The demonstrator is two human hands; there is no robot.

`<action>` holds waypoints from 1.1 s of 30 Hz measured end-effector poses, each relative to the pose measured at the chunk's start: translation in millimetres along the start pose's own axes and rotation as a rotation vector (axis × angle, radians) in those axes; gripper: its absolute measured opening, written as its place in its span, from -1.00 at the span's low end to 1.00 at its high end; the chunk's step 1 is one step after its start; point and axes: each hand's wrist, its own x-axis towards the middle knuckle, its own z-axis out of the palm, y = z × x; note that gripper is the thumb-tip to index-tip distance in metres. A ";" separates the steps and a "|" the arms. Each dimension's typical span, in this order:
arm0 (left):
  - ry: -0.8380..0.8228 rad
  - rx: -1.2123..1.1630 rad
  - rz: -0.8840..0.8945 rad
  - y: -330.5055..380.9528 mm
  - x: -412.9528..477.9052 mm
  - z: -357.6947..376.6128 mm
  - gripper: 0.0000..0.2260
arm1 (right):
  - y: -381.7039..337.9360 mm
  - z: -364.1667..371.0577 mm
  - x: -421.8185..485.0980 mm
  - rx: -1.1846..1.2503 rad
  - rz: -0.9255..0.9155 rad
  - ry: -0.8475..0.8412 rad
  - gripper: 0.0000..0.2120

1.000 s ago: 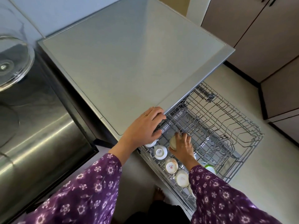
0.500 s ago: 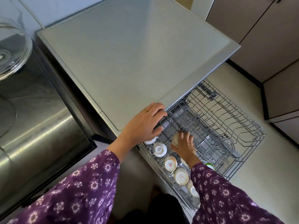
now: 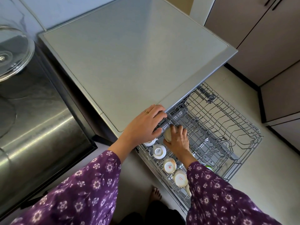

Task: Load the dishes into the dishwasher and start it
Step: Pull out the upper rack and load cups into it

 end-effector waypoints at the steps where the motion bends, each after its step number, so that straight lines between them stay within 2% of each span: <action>1: 0.000 -0.004 -0.002 -0.4 0.2 -0.1 -0.65 | -2.6 0.8 3.2 0.002 -0.004 -0.018 -0.24; 10: -0.009 -0.017 0.000 -1.9 1.5 1.3 -0.65 | -4.2 18.3 10.1 0.033 0.006 -0.142 -0.27; 18: -0.003 -0.026 0.000 -1.8 1.3 2.0 -0.66 | 4.7 28.5 14.3 0.122 0.119 -0.152 -0.20; 22: -0.004 -0.019 -0.004 -0.4 1.2 1.0 -0.66 | 3.1 28.0 18.4 0.181 0.158 -0.103 -0.24; 28: -0.013 0.002 -0.006 -1.0 0.3 1.1 -0.65 | -2.7 25.0 16.7 0.002 0.058 -0.042 -0.27; 33: -0.003 -0.005 -0.004 -0.5 -0.1 0.8 -0.66 | 0.9 27.1 20.9 0.015 0.069 -0.050 -0.23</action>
